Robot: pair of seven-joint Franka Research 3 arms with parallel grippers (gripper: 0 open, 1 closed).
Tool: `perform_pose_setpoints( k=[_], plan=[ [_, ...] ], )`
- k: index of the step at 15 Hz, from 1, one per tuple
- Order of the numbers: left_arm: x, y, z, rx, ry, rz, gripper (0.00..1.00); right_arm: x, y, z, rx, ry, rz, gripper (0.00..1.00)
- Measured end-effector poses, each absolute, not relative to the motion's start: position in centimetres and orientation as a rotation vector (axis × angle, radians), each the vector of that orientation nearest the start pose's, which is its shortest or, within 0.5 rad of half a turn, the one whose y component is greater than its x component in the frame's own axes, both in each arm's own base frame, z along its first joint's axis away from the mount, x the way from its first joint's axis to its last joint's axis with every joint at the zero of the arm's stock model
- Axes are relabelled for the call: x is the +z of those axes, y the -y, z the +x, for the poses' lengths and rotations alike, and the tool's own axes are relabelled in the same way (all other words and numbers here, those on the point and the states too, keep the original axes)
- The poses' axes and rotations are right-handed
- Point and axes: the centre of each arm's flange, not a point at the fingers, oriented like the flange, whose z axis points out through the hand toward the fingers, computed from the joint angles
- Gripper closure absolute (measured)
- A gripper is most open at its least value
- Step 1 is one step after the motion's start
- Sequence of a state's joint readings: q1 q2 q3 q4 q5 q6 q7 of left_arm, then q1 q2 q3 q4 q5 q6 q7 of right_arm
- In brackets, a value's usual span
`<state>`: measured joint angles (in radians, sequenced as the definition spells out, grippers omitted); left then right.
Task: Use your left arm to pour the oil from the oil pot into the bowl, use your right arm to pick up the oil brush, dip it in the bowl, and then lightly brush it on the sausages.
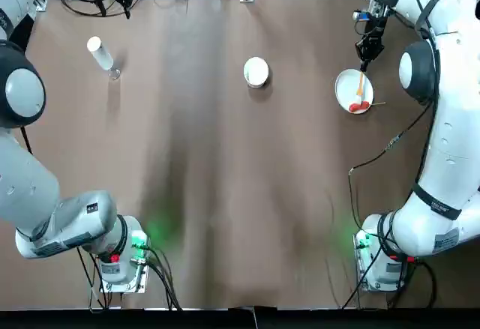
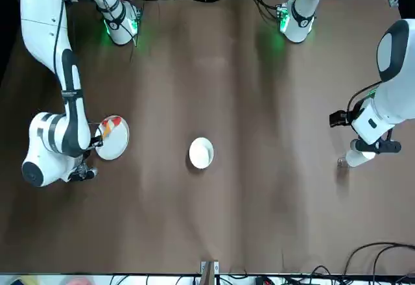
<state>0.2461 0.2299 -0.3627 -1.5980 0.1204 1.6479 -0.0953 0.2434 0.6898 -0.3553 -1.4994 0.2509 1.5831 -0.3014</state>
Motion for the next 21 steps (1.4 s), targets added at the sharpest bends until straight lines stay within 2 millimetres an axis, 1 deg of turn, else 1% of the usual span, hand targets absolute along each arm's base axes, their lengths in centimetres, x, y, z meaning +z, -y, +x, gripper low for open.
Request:
perform_pose_setpoints(
  k=[2, 5, 7, 9, 11, 12, 15, 19, 21],
  plan=[
    [49.3, 3.9, 60.3, 0.303, 0.052, -3.058, 0.0, 24.9, 2.9, 64.0, 0.807, 0.199, -2.891, 0.96],
    [50.6, 3.4, 60.3, 0.295, 0.116, -3.053, 0.0, 24.9, 4.8, 64.1, 0.781, 0.189, -2.89, 0.96],
    [51.2, 3.4, 60.2, 0.28, 0.126, -3.051, 0.0, 25.0, 5.1, 64.2, 0.773, 0.187, -2.891, 0.96],
    [51.3, 3.4, 60.1, 0.294, 0.127, -3.045, 0.0, 25.4, 4.9, 64.4, 0.761, 0.195, -2.894, 0.96],
    [51.2, 3.3, 59.9, 0.312, 0.127, -3.041, 0.0, 26.2, 3.8, 64.8, 0.739, 0.222, -2.901, 0.96],
    [51.1, 3.2, 59.7, 0.333, 0.131, -3.036, 0.0, 27.2, 1.5, 65.0, 0.729, 0.287, -2.921, 0.96],
    [51.1, 2.9, 59.6, 0.356, 0.148, -3.03, 0.0, 27.4, -1.2, 64.9, 0.787, 0.405, -3.0, 0.96],
    [52.8, 2.5, 60.1, 0.294, 0.165, -3.041, 0.0, 26.6, -3.2, 64.6, 0.831, 0.471, -3.022, 0.96],
    [52.9, 2.5, 60.1, 0.289, 0.164, -3.042, 0.0, 26.2, -3.7, 64.6, 0.829, 0.471, -3.034, 0.96]
  ],
)
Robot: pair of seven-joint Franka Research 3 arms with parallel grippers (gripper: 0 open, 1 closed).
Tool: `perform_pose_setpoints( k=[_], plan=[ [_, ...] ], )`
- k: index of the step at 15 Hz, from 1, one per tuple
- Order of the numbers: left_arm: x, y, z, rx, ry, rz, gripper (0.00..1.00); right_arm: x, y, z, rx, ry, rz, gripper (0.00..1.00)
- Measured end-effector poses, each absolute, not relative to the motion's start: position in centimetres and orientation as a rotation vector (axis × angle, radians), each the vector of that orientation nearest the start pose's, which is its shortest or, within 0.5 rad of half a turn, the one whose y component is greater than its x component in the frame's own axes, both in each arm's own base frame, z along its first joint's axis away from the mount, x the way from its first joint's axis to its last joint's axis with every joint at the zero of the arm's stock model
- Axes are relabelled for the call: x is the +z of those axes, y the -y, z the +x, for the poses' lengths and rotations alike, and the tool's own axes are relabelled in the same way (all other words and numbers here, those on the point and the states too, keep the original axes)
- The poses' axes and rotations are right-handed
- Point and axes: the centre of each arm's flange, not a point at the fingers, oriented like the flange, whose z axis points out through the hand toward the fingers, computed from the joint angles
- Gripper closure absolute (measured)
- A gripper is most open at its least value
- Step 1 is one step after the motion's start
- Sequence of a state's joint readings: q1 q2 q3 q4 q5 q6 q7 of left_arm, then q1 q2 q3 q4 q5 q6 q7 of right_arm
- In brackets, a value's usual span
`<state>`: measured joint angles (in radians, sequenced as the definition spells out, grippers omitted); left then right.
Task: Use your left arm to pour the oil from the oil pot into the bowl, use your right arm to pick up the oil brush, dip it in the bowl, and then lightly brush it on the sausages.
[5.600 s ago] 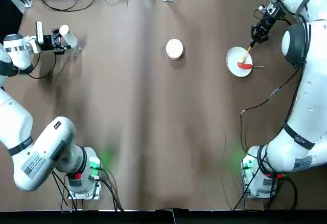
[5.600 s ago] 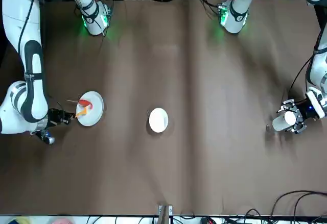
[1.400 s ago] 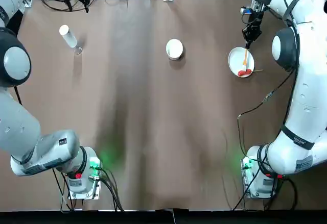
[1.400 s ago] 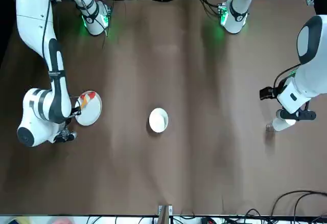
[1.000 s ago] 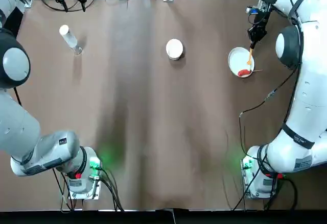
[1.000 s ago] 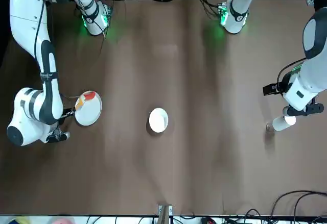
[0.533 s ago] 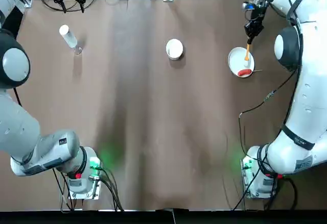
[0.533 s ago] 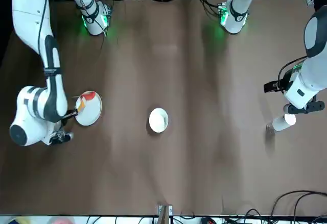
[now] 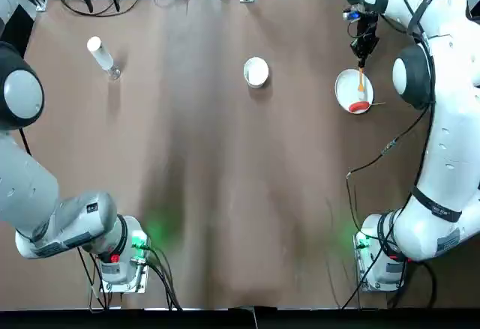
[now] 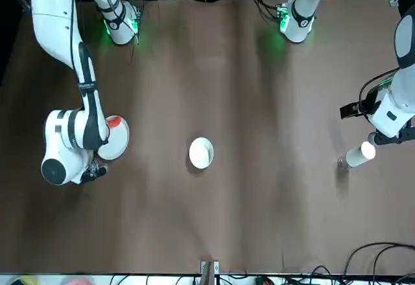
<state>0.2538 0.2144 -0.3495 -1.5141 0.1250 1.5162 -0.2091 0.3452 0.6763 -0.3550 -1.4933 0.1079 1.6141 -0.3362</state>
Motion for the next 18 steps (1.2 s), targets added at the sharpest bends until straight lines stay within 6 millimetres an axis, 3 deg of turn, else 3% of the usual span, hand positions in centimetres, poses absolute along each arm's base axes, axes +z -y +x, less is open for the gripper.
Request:
perform_pose_setpoints(
  k=[4, 9, 13, 15, 18],
  plan=[
    [52.4, 3.5, 60.5, 0.281, 0.135, -3.049, 0.0, 24.9, -5.1, 64.2, 0.841, 0.417, -3.063, 0.96],
    [52.1, 4.0, 60.7, 0.274, 0.122, -3.053, 0.0, 24.7, -10.0, 63.6, 0.828, 0.342, -3.072, 0.96],
    [53.1, 3.6, 60.9, 0.24, 0.146, -3.037, 0.0, 26.6, -12.9, 64.1, 0.711, 0.205, -2.923, 0.96],
    [55.4, 2.7, 60.3, 0.179, 0.192, -3.021, 0.0, 28.8, -15.2, 64.7, 0.618, 0.046, -2.78, 0.96],
    [59.0, 4.3, 58.1, 0.132, 0.194, -3.085, 0.0, 29.7, -19.1, 64.7, 0.561, -0.049, -2.652, 0.96]
  ],
)
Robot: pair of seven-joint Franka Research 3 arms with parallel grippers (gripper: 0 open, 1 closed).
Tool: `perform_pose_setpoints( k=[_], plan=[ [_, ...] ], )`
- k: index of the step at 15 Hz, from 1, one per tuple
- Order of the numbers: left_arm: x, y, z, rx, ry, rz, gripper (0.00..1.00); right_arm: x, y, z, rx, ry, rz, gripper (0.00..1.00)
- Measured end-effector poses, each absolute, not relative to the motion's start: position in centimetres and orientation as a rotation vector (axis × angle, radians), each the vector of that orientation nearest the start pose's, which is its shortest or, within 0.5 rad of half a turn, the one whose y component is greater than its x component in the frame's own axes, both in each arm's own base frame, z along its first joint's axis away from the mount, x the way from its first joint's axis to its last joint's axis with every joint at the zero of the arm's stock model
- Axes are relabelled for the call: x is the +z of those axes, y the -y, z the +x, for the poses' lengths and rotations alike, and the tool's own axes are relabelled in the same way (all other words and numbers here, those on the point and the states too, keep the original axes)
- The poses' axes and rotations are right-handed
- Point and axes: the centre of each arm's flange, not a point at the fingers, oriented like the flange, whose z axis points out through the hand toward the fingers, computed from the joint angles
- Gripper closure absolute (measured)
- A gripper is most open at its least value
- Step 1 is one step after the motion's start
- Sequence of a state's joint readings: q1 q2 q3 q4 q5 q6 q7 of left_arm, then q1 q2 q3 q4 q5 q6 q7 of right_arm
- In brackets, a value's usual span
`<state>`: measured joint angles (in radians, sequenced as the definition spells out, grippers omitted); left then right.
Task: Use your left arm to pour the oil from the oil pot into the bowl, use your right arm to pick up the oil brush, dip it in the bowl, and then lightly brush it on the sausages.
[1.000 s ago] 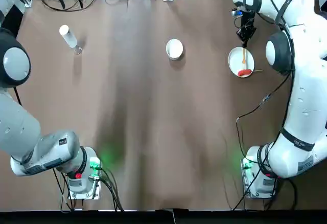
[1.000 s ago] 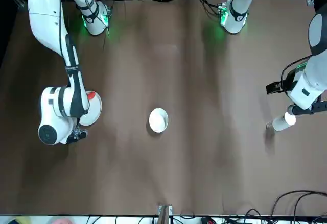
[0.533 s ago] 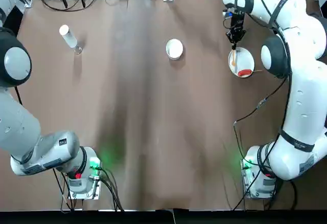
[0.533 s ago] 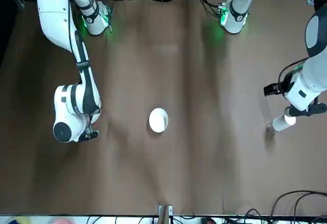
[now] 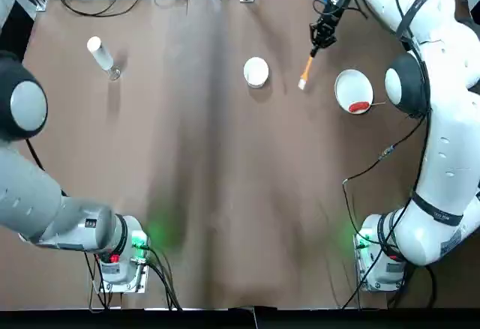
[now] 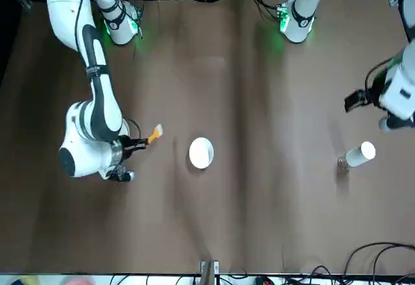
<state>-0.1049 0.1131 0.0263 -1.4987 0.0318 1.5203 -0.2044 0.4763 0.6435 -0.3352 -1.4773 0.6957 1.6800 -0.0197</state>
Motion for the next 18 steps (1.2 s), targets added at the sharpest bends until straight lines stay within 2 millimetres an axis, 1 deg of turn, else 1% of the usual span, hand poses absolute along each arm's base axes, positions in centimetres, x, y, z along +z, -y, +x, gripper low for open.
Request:
perform_pose_setpoints(
  k=[1, 3, 5, 6, 8, 12, 14, 17, 18],
  plan=[
    [59.9, 4.9, 57.1, 0.13, 0.187, -3.107, 0.0, 30.0, -20.7, 64.7, 0.53, -0.061, -2.624, 0.96],
    [60.6, 5.2, 55.5, 0.136, 0.177, -3.128, 0.0, 30.4, -24.2, 64.9, 0.418, -0.087, -2.611, 0.96],
    [60.3, 5.8, 54.6, 0.154, 0.157, -3.127, 0.0, 30.5, -27.3, 64.9, 0.32, -0.131, -2.571, 0.96],
    [60.0, 6.1, 54.4, 0.164, 0.146, -3.126, 0.0, 30.6, -28.5, 64.8, 0.281, -0.147, -2.552, 0.96],
    [59.5, 6.4, 54.3, 0.177, 0.139, -3.124, 0.0, 30.1, -30.1, 64.4, 0.257, -0.162, -2.538, 0.96],
    [59.4, 6.4, 54.3, 0.18, 0.137, -3.123, 0.0, 28.7, -32.1, 64.1, 0.142, -0.219, -2.517, 0.96],
    [59.4, 6.6, 54.3, 0.18, 0.133, -3.123, 0.0, 28.1, -32.7, 63.9, 0.115, -0.234, -2.517, 0.96],
    [59.3, 6.8, 54.3, 0.182, 0.127, -3.123, 0.0, 26.6, -32.5, 63.4, 0.137, -0.269, -2.514, 0.96],
    [59.2, 6.7, 54.4, 0.181, 0.13, -3.123, 0.0, 25.4, -32.0, 63.1, 0.126, -0.324, -2.504, 0.96]
  ],
)
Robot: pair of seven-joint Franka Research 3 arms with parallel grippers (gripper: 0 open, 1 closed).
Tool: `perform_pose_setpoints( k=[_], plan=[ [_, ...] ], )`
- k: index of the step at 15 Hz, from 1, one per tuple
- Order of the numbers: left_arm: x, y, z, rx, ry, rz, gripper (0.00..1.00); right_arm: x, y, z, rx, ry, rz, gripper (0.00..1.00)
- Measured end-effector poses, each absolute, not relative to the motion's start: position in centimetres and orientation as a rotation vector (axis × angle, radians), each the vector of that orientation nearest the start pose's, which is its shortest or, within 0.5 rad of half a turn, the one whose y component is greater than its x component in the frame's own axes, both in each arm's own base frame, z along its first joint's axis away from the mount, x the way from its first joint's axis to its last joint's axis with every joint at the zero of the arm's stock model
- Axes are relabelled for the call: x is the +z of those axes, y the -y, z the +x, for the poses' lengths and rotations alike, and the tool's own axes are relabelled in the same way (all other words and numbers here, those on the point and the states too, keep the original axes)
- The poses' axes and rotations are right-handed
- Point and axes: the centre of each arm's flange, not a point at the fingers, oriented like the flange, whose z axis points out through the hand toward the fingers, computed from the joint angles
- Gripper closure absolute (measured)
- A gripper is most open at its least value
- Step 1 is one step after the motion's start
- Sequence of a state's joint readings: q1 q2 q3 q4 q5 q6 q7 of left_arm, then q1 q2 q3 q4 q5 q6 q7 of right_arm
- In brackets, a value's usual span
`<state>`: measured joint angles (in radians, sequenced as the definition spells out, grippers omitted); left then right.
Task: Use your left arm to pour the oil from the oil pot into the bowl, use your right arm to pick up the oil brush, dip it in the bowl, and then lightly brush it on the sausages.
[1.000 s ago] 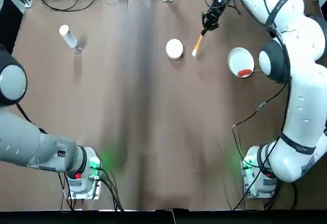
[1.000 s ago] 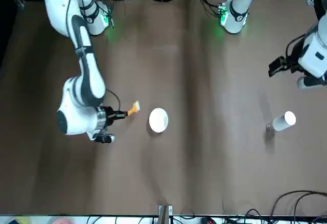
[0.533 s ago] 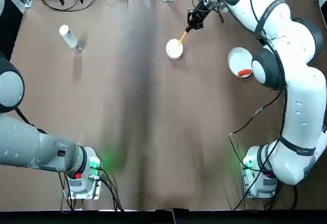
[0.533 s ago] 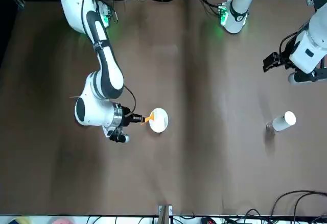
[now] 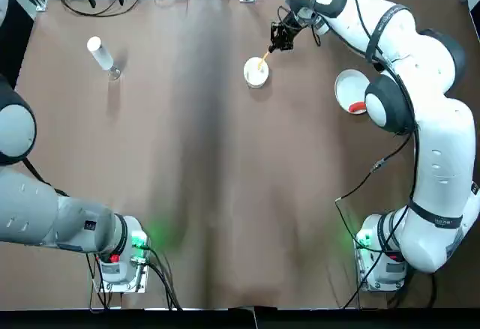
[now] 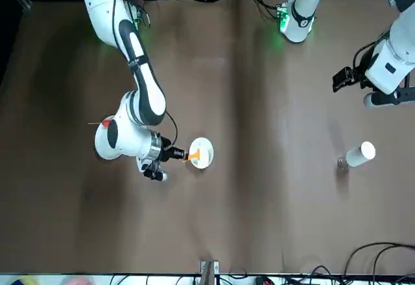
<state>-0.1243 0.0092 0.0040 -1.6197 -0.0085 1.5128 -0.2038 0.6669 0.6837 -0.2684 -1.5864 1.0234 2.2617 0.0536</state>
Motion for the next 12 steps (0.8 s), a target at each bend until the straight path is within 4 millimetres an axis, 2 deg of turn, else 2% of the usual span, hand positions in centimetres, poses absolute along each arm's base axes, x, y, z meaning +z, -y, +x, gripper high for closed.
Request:
perform_pose_setpoints(
  k=[3, 8, 12],
  plan=[
    [59.1, 6.5, 54.5, 0.181, 0.136, -3.123, 0.0, 23.9, -32.2, 62.2, 0.112, -0.399, -2.492, 0.96],
    [58.7, 6.5, 54.7, 0.193, 0.138, -3.121, 0.0, 23.5, -32.6, 61.7, 0.119, -0.42, -2.491, 0.94],
    [58.6, 6.6, 54.8, 0.197, 0.138, -3.12, 0.0, 23.5, -32.4, 61.8, 0.121, -0.43, -2.491, 0.59]
  ],
)
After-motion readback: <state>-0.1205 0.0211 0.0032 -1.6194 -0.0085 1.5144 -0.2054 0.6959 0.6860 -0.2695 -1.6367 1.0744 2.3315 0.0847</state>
